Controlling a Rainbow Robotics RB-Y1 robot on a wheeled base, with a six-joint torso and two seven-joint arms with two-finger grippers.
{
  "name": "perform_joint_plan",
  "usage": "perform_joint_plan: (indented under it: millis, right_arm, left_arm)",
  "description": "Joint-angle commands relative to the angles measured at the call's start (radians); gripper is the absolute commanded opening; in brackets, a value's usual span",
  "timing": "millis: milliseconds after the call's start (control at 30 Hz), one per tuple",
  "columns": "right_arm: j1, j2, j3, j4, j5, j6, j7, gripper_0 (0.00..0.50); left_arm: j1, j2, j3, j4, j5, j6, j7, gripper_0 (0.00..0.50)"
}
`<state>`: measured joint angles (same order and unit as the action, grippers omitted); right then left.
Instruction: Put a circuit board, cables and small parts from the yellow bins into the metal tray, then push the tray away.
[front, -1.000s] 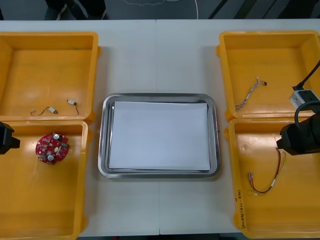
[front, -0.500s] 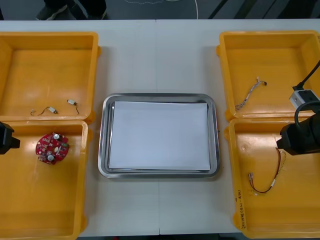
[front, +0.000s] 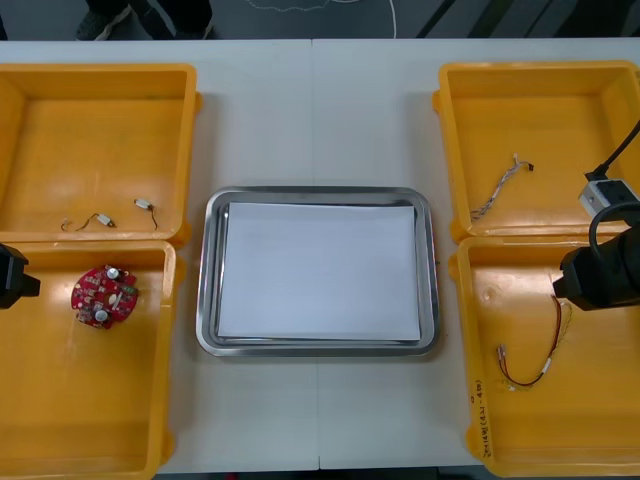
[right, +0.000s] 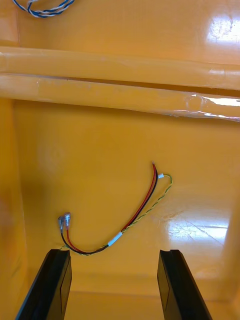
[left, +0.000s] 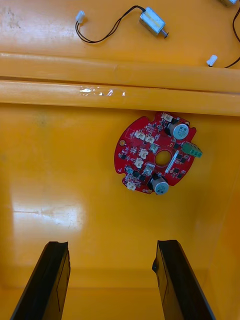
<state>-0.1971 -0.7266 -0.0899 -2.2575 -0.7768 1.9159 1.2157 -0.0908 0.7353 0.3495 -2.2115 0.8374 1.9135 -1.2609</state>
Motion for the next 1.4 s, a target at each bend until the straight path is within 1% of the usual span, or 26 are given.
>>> perform_joint_plan:
  millis: [33, 1400]
  right_arm:
    - [0.013, 0.013, -0.028, -0.027, 0.008, 0.004, -0.031, 0.5]
    - [0.013, 0.013, -0.028, -0.027, 0.008, 0.004, -0.031, 0.5]
  left_arm:
    - [0.011, 0.032, 0.003, -0.028, 0.006, 0.006, -0.086, 0.5]
    - [0.011, 0.032, 0.003, -0.028, 0.006, 0.006, -0.086, 0.5]
